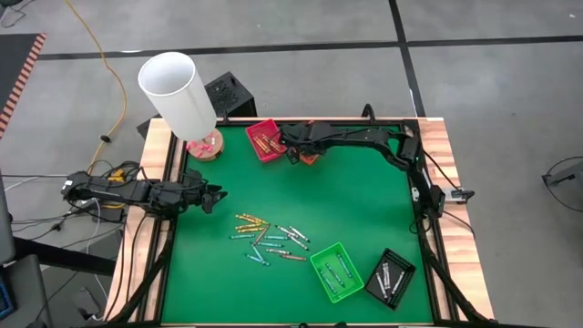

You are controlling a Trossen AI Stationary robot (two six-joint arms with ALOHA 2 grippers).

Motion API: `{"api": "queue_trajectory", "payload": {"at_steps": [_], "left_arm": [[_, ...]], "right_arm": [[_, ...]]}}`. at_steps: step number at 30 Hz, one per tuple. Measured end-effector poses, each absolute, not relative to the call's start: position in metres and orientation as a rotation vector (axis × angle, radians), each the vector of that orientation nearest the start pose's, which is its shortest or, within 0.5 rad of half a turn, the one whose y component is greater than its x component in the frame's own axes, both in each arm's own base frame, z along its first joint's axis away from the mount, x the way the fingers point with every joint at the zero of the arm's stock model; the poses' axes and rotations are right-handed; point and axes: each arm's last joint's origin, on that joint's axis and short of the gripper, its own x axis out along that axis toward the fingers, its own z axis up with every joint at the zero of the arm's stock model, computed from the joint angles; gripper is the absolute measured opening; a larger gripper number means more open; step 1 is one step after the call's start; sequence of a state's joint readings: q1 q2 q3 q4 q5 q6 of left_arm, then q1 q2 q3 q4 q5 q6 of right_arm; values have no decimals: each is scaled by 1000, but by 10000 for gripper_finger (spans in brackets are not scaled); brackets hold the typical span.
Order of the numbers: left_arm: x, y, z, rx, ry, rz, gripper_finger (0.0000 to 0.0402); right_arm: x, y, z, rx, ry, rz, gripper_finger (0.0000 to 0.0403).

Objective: Sort crayons
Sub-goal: Put the brown crayon into the orange bin

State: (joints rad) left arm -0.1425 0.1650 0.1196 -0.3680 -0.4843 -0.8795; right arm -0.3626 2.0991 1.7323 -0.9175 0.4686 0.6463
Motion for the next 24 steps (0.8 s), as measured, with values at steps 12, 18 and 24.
{"api": "queue_trajectory", "payload": {"at_steps": [12, 18, 24], "left_arm": [[94, 0, 158, -729, 219, 484, 215], [94, 0, 158, -710, 224, 480, 215], [94, 0, 158, -710, 225, 479, 215]], "right_arm": [[413, -147, 267, 310, 962, -923, 72], [406, -95, 316, 257, 937, -680, 72], [386, -32, 347, 220, 948, -566, 72]]}}
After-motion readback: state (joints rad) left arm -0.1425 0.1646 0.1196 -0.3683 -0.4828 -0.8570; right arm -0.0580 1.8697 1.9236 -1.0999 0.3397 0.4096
